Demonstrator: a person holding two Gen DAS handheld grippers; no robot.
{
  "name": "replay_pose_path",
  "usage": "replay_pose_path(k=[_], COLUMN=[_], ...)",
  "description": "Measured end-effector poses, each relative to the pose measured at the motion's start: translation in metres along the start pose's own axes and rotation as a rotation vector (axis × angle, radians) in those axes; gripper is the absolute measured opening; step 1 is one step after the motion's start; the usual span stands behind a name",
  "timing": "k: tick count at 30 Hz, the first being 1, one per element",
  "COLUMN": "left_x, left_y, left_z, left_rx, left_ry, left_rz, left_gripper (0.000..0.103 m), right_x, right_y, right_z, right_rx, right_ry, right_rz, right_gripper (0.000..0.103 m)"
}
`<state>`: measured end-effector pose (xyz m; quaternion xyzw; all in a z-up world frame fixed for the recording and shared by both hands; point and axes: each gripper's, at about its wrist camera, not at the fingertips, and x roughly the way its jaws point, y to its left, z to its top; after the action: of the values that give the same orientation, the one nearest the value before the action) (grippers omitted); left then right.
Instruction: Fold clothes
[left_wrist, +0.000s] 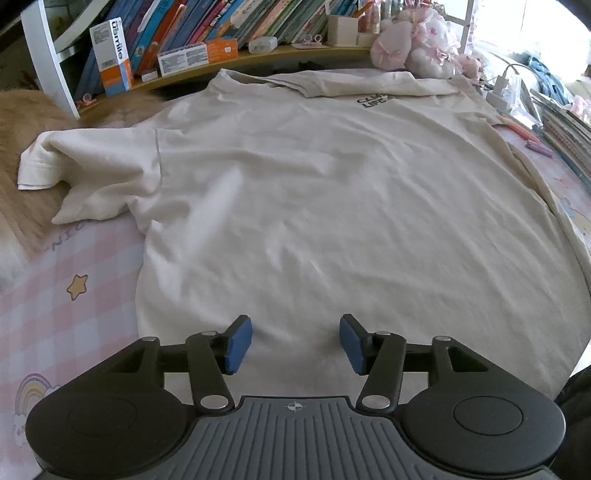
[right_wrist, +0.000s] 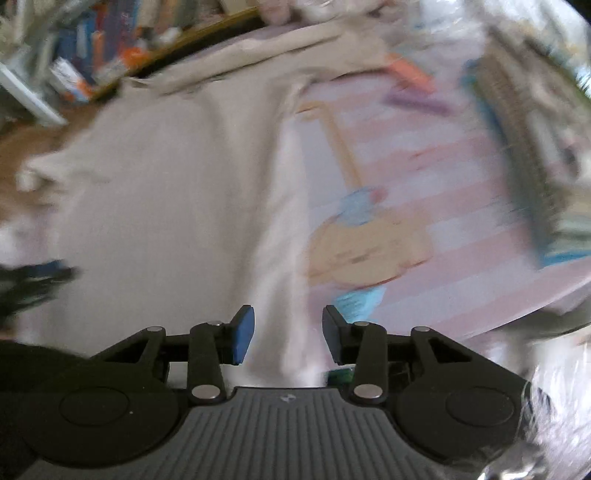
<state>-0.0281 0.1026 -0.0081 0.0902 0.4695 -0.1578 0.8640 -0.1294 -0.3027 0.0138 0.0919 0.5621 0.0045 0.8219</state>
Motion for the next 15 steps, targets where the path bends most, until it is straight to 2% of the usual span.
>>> replay_pose_path(k=[3,8,11,15], left_x=[0.001,0.001,0.000,0.000], left_y=[-0.001,-0.002,-0.003,-0.004], left_z=[0.000,-0.001,-0.001,-0.002], left_rx=[0.003,0.003,-0.001,-0.005], left_ry=[-0.003,-0.008,-0.008,-0.007], left_rz=[-0.001,-0.001,0.002,0.004], left_gripper=[0.059,0.059,0.060,0.060], right_x=[0.020,0.036,0.037,0.033], right_y=[-0.001,-0.004,-0.004,-0.008], right_z=[-0.004,-0.009,-0.008,0.001], right_rx=[-0.029,0.031,0.037,0.027], right_ry=[0.039,0.025,0.007,-0.020], right_rz=[-0.117,-0.138,-0.159,-0.178], right_gripper=[0.039,0.038,0.029,0.029])
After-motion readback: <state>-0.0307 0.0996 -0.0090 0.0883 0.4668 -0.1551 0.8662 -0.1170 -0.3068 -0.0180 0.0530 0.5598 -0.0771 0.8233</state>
